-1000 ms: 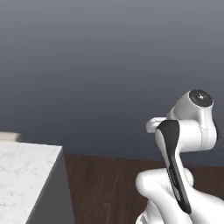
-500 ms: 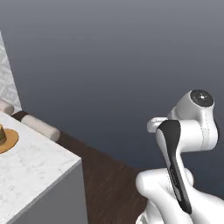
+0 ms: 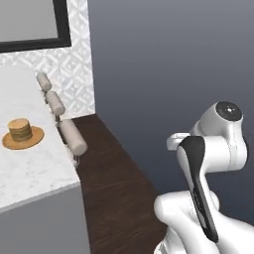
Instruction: Take the strawberry from the fridge and place it on top of the pancake, located on the dining counter.
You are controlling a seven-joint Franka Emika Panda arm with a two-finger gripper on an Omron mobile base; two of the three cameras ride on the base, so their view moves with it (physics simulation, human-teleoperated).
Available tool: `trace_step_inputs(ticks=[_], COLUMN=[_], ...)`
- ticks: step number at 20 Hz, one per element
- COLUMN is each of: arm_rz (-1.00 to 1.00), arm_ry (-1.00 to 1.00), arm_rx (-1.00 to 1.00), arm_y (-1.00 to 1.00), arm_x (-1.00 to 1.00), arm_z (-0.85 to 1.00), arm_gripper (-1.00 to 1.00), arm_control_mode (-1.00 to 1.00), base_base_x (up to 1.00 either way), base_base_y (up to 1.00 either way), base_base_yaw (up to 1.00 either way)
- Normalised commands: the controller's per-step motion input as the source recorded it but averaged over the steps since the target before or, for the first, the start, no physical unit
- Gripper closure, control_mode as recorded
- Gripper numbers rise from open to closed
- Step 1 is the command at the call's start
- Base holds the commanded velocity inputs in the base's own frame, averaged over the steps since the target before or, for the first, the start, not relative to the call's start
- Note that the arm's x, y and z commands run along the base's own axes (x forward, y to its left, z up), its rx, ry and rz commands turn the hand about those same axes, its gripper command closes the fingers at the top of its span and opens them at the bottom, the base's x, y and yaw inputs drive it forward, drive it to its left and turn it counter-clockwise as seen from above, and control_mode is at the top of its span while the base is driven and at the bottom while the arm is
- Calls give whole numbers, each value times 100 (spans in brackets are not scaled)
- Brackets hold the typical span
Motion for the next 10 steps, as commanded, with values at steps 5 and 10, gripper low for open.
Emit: trace_step_inputs(ticks=[5,10], arm_rz=[0,0], arm_ry=[0,0], arm_rx=[0,0], arm_y=[0,0], arm_x=[0,0], arm_z=[0,0], arm_gripper=[100,100], arm_control_mode=[100,100], base_base_x=[61,59], base_base_y=[-62,-76], base_base_yaw=[80,75])
